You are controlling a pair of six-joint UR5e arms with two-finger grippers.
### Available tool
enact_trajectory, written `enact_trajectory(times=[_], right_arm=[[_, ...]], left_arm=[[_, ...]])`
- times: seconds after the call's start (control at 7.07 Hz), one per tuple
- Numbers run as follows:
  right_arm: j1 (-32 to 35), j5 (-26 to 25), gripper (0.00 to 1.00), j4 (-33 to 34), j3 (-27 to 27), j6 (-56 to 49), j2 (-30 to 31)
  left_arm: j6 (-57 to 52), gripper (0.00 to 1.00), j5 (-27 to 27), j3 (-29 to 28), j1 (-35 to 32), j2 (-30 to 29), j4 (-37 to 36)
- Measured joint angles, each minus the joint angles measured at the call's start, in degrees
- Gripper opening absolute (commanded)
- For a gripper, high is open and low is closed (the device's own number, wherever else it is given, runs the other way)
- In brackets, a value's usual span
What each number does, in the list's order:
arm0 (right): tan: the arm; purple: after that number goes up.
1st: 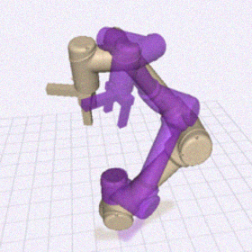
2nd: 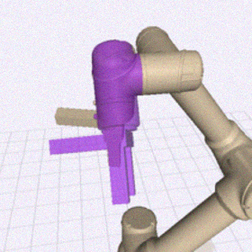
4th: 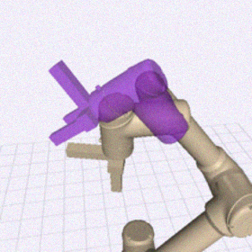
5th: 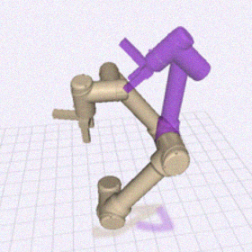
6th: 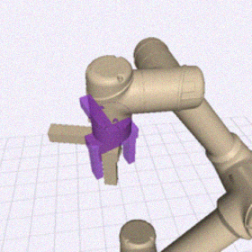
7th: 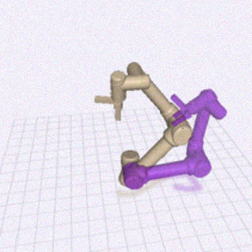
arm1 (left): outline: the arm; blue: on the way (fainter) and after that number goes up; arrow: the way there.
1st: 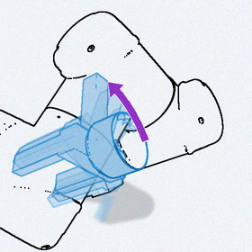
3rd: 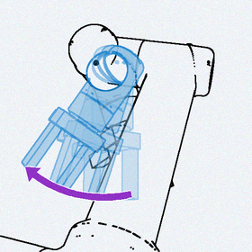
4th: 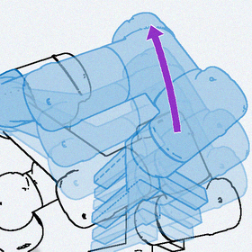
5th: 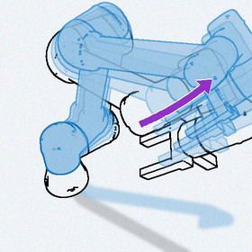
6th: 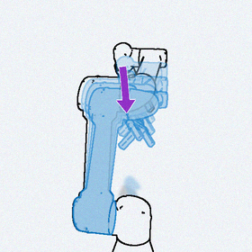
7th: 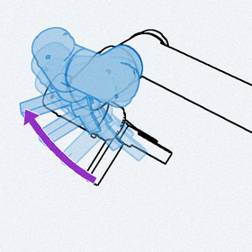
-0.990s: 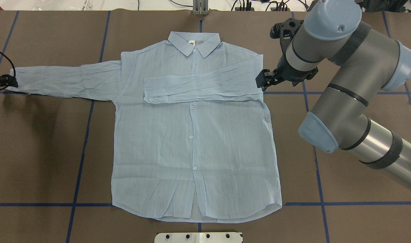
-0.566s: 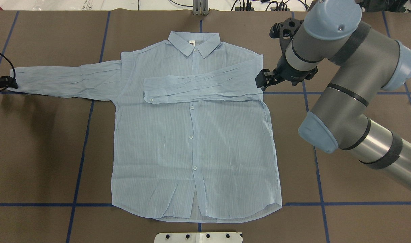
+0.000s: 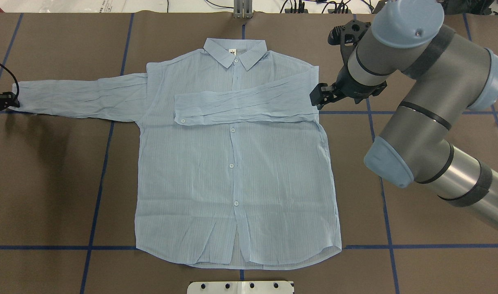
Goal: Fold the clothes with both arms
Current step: 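Lower the left gripper onto the other sleeve cuff and grasp it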
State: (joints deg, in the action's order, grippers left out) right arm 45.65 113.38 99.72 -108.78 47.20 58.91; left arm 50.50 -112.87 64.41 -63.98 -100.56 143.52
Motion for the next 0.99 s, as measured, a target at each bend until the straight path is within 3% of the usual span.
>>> enact_trajectory(times=[0.42, 0.99], right_arm=[[0.0, 0.0, 1.0, 0.0, 0.1, -0.1, 0.0], [0.5, 0.4, 1.0, 0.0, 0.2, -0.3, 0.3]], left_arm=[[-0.1, 0.0, -0.1, 0.3, 0.0, -0.1, 0.0], [-0.3, 0.0, -2.3, 3.6, 0.0, -0.8, -0.8]])
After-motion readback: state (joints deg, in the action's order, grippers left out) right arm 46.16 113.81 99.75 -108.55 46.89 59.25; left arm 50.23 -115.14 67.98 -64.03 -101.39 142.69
